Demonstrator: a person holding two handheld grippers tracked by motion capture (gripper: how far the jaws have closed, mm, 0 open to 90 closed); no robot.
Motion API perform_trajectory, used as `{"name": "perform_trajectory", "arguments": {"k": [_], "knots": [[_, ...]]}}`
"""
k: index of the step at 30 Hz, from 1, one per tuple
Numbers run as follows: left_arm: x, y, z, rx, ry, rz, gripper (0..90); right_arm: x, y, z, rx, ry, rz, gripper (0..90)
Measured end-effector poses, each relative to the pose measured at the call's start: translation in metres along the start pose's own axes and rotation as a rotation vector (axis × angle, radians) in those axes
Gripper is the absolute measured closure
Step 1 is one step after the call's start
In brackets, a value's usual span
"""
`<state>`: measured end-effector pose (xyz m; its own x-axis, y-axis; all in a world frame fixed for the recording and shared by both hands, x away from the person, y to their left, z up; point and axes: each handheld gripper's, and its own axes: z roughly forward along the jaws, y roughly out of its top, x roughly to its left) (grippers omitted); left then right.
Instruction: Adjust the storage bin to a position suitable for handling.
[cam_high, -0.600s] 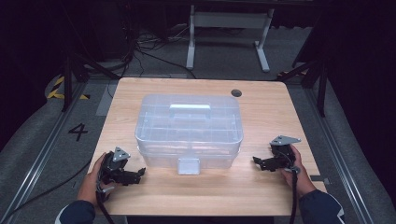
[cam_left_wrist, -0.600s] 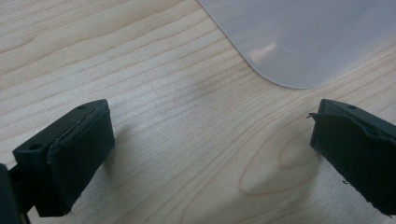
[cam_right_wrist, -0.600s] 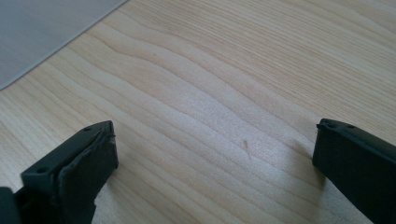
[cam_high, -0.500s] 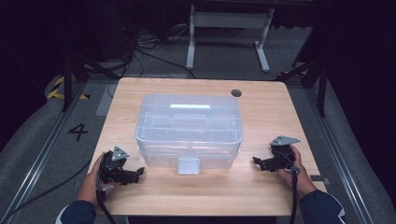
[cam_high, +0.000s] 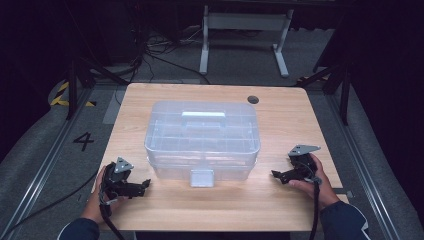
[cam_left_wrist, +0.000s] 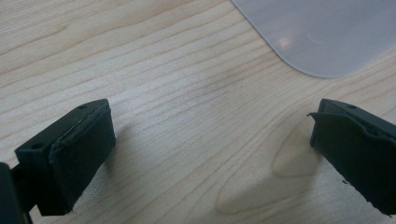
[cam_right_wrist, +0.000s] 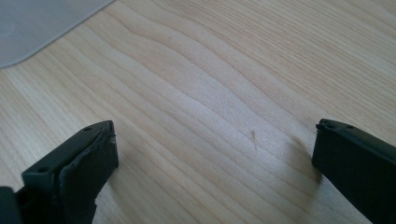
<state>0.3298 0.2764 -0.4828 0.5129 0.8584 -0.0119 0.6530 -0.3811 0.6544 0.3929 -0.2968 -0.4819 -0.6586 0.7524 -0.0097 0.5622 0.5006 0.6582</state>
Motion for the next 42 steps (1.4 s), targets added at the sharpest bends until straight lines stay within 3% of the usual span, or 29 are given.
{"name": "perform_trajectory", "arguments": {"k": [2, 5, 6, 8, 9, 14, 18, 23, 31, 36, 42], "knots": [[0.001, 0.001, 0.0, 0.001, -0.008, 0.015, 0.3, -0.002, -0.001, -0.002, 0.006, -0.006, 0.002, 2.0], [0.004, 0.002, 0.001, 0.0, -0.022, 0.044, 0.3, -0.003, -0.002, -0.007, -0.015, -0.012, 0.018, 20.1], [0.004, 0.002, 0.001, 0.0, -0.029, 0.046, 0.3, -0.003, -0.003, -0.009, -0.024, -0.008, 0.026, 21.4], [0.005, 0.002, 0.002, -0.001, -0.041, 0.054, 0.3, -0.002, -0.004, -0.01, -0.027, -0.026, 0.028, 15.6], [0.005, 0.002, 0.002, -0.002, -0.044, 0.054, 0.3, -0.002, -0.004, -0.012, -0.041, -0.031, 0.025, 19.7], [0.008, 0.005, 0.003, 0.003, -0.056, 0.068, 0.1, 0.001, 0.0, -0.021, -0.098, -0.029, 0.022, 18.3], [0.009, 0.005, 0.004, 0.005, -0.059, 0.079, 0.1, 0.002, 0.001, -0.028, -0.118, -0.017, 0.041, 20.0], [0.008, 0.005, 0.004, 0.002, -0.06, 0.073, 0.2, 0.009, 0.005, -0.038, -0.138, -0.026, 0.02, 22.1], [0.007, 0.003, 0.002, 0.0, -0.047, 0.072, 0.5, 0.018, 0.024, -0.059, -0.212, -0.017, 0.003, 26.3], [0.005, 0.002, 0.002, -0.001, -0.038, 0.05, 0.5, 0.024, 0.034, -0.081, -0.27, -0.023, -0.02, 27.3], [0.005, 0.002, 0.001, 0.001, -0.029, 0.051, 0.5, 0.024, 0.049, -0.101, -0.29, -0.035, -0.05, 27.3]]}}
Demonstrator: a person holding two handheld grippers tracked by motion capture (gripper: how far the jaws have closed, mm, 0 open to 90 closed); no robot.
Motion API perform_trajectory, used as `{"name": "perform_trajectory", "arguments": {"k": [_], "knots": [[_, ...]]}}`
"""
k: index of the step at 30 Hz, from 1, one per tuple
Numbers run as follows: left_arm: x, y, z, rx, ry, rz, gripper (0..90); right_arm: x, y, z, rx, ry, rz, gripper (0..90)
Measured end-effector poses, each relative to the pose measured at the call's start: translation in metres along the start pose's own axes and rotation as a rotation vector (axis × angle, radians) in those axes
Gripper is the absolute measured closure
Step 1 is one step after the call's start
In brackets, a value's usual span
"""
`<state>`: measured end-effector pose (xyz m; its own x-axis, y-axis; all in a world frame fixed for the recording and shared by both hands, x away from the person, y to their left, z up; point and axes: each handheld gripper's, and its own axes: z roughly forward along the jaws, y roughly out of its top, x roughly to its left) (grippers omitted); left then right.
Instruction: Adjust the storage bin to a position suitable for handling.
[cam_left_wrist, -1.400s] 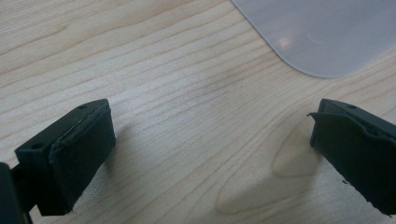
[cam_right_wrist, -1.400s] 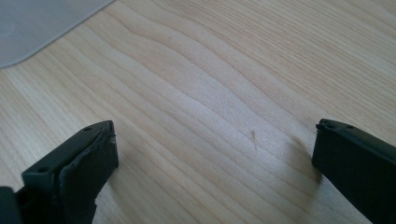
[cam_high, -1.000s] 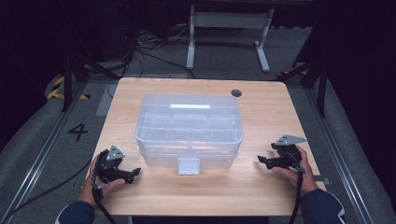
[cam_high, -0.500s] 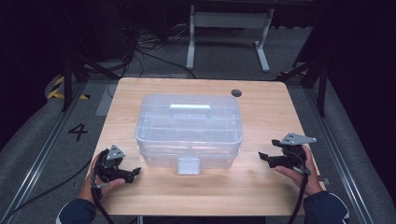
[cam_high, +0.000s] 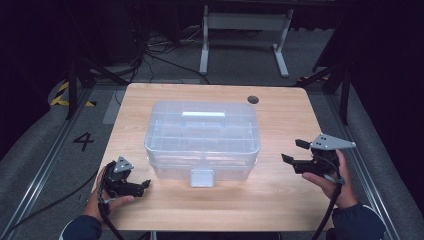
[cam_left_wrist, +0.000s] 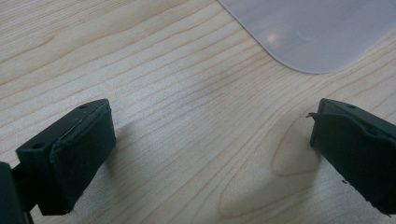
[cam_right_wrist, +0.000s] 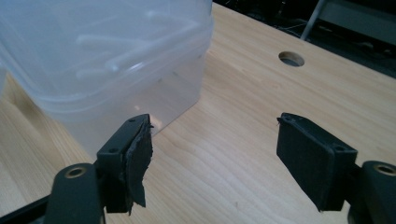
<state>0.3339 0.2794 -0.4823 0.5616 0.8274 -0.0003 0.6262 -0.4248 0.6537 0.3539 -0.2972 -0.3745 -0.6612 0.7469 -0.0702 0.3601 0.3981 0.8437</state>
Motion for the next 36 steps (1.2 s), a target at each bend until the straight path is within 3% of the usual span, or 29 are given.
{"name": "perform_trajectory", "arguments": {"k": [8, 13, 20, 29, 36], "knots": [[0.0, 0.0, 0.0, 0.0, 0.0, 0.0, 0.5, -0.005, 0.035, -0.004, -0.026, -0.007, -0.053, 27.3], [0.0, 0.0, 0.0, 0.0, -0.001, -0.006, 0.6, -0.005, 0.047, 0.0, -0.033, -0.005, -0.072, 27.3], [-0.001, -0.001, -0.001, 0.001, 0.002, -0.009, 0.7, -0.001, 0.063, 0.013, -0.038, 0.011, -0.108, 27.3], [-0.001, -0.001, -0.001, 0.001, 0.002, -0.008, 0.7, 0.006, 0.083, 0.025, -0.095, 0.029, -0.127, 25.4], [-0.001, -0.001, -0.001, 0.002, 0.0, -0.008, 0.6, 0.011, 0.105, 0.043, -0.087, 0.081, -0.158, 26.3]]}}
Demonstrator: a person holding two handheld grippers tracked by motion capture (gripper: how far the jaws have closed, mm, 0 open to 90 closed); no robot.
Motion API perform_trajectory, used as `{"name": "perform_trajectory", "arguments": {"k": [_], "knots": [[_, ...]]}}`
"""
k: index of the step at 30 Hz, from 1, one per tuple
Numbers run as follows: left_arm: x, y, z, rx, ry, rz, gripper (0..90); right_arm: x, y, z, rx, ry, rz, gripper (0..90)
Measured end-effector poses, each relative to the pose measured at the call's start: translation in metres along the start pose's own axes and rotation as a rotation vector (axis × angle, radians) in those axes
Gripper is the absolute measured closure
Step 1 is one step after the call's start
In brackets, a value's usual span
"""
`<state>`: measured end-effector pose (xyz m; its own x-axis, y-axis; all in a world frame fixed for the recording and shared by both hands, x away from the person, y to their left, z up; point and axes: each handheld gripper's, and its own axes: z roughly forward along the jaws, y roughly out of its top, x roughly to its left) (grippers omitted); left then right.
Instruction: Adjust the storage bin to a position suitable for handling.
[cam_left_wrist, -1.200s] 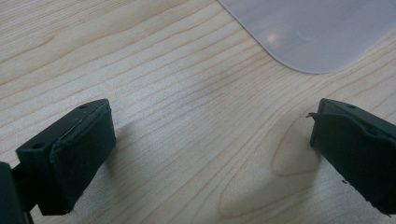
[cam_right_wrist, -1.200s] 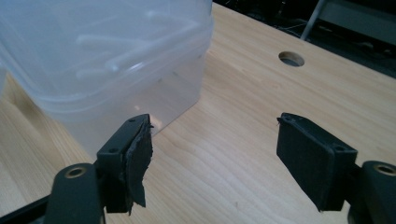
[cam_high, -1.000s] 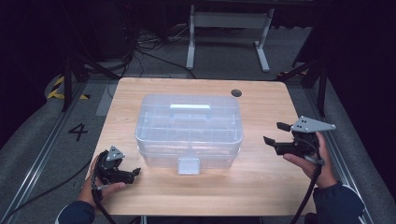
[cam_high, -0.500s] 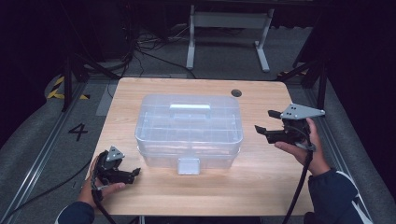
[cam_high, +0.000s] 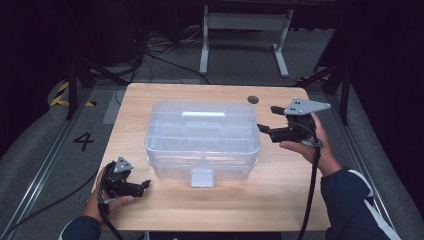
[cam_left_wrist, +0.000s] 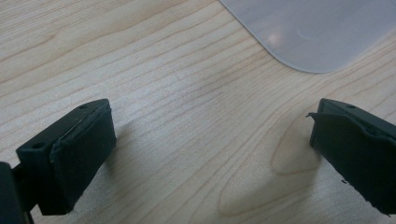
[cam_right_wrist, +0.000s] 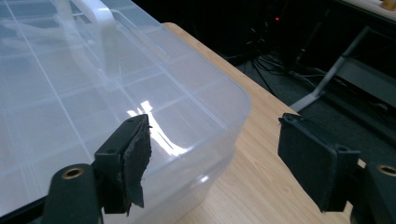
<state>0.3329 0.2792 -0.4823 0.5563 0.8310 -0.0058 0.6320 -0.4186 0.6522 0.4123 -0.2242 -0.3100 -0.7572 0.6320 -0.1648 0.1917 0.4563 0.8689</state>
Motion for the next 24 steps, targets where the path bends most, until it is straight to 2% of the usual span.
{"name": "perform_trajectory", "arguments": {"k": [6, 14, 24], "knots": [[0.0, 0.0, 0.0, 0.0, 0.002, 0.001, 0.6, 0.004, 0.012, 0.014, -0.004, 0.045, -0.009, 28.3], [0.0, 0.0, 0.0, 0.0, 0.002, 0.001, 0.6, 0.018, 0.025, 0.029, 0.004, 0.091, -0.026, 29.2], [0.0, 0.0, 0.0, -0.001, 0.001, 0.0, 0.6, 0.041, 0.043, 0.048, 0.036, 0.146, -0.101, 34.4]]}}
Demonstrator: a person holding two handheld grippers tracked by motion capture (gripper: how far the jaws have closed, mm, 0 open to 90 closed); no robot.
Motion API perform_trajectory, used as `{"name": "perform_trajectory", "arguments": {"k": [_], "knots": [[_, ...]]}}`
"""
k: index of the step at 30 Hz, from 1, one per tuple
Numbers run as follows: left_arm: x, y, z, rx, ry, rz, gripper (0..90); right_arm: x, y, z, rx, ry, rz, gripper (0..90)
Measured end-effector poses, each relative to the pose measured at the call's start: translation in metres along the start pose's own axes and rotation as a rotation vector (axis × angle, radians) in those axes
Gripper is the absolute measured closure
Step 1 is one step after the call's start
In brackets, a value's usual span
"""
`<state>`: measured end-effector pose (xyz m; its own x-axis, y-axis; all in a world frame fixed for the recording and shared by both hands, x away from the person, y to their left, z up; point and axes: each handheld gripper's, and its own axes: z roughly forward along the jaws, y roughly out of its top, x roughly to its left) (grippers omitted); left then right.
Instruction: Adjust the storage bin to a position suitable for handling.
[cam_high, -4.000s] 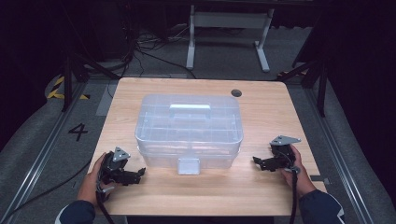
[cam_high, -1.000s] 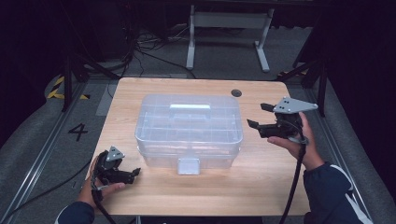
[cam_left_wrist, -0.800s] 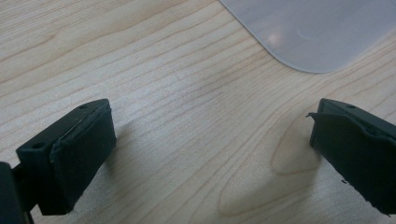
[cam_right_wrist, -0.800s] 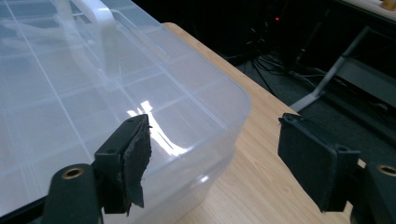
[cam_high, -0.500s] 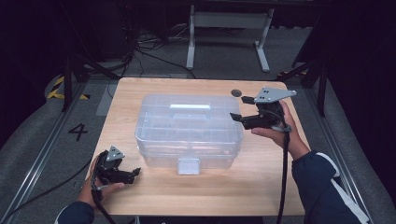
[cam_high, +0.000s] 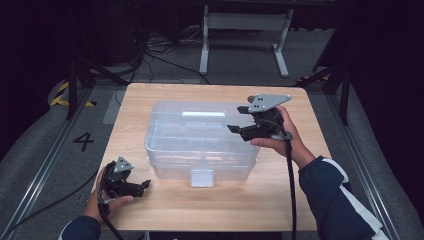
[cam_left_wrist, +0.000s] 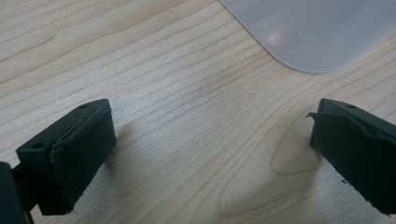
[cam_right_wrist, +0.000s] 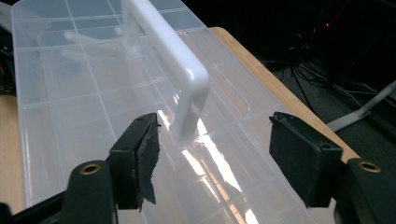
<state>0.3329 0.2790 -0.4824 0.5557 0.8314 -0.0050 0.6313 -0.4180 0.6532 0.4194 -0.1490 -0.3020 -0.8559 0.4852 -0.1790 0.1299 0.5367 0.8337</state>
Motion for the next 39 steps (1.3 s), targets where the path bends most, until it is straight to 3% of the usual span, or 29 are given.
{"name": "perform_trajectory", "arguments": {"k": [4, 7, 17, 23, 29, 36, 38, 39], "knots": [[0.0, 0.0, 0.0, -0.001, 0.001, 0.0, 0.7, 0.008, 0.007, 0.004, 0.019, 0.016, -0.037, 44.8], [0.0, 0.0, 0.0, -0.001, 0.001, 0.0, 0.7, 0.011, 0.01, 0.007, 0.032, 0.026, -0.054, 47.0], [-0.001, -0.001, -0.001, -0.014, -0.004, 0.01, 2.6, 0.013, 0.018, 0.016, 0.029, 0.015, -0.073, 59.7], [-0.003, -0.002, -0.005, -0.03, -0.002, 0.01, 17.2, 0.012, 0.021, 0.022, 0.047, 0.006, -0.087, 68.0], [-0.006, 0.003, -0.009, -0.032, -0.034, 0.03, 27.7, 0.01, 0.022, 0.022, 0.027, 0.015, -0.065, 71.4], [-0.01, 0.018, -0.03, -0.124, -0.033, 0.039, 33.7, 0.008, 0.025, 0.023, 0.046, 0.024, -0.065, 71.6], [-0.011, 0.022, -0.035, -0.144, -0.034, 0.069, 35.1, 0.008, 0.026, 0.023, 0.05, 0.024, -0.062, 71.6], [-0.014, 0.023, -0.038, -0.147, -0.051, 0.054, 35.1, 0.007, 0.027, 0.023, 0.051, 0.027, -0.064, 71.6]]}}
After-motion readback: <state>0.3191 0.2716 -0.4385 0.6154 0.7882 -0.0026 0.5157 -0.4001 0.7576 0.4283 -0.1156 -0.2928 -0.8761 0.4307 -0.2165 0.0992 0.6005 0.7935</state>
